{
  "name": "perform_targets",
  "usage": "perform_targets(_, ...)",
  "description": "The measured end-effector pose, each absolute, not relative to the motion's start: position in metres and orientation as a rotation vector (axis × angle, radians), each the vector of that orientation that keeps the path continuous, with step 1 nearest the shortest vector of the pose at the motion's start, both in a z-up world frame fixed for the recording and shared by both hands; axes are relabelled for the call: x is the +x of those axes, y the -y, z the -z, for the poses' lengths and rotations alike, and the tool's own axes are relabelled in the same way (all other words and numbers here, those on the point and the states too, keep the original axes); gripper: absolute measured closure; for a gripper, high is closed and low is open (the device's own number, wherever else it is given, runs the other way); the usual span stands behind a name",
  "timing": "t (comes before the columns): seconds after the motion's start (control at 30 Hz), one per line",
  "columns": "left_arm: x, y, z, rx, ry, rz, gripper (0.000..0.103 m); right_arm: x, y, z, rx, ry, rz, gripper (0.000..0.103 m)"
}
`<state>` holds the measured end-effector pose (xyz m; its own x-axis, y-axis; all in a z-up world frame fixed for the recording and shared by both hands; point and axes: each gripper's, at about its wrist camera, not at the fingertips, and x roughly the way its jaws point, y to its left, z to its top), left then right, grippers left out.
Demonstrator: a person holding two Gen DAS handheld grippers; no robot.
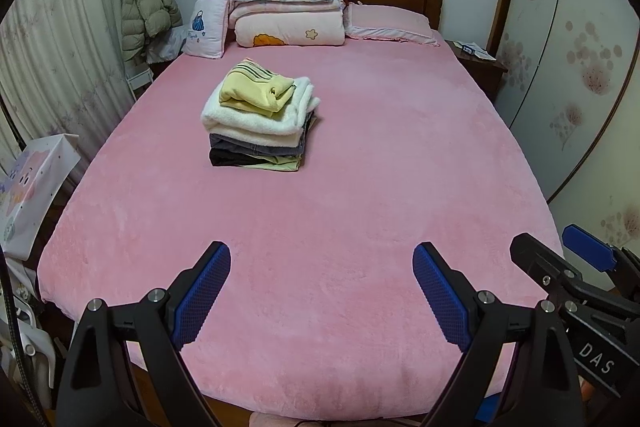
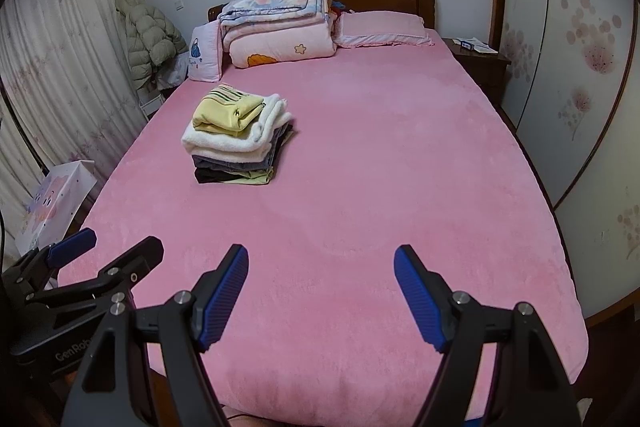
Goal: Fold large clothes
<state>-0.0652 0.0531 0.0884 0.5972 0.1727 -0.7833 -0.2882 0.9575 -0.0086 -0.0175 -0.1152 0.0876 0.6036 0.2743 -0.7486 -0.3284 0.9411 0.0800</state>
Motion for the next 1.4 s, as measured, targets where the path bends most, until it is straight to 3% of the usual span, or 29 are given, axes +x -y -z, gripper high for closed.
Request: perform_targets(1.4, -0.0610, -0.0560, -0.0813, -0.162, -0.931, -0.262, 0.011, -0.0177, 0.1172, -0.0829, -0.090, -0.872, -0.345, 0.027)
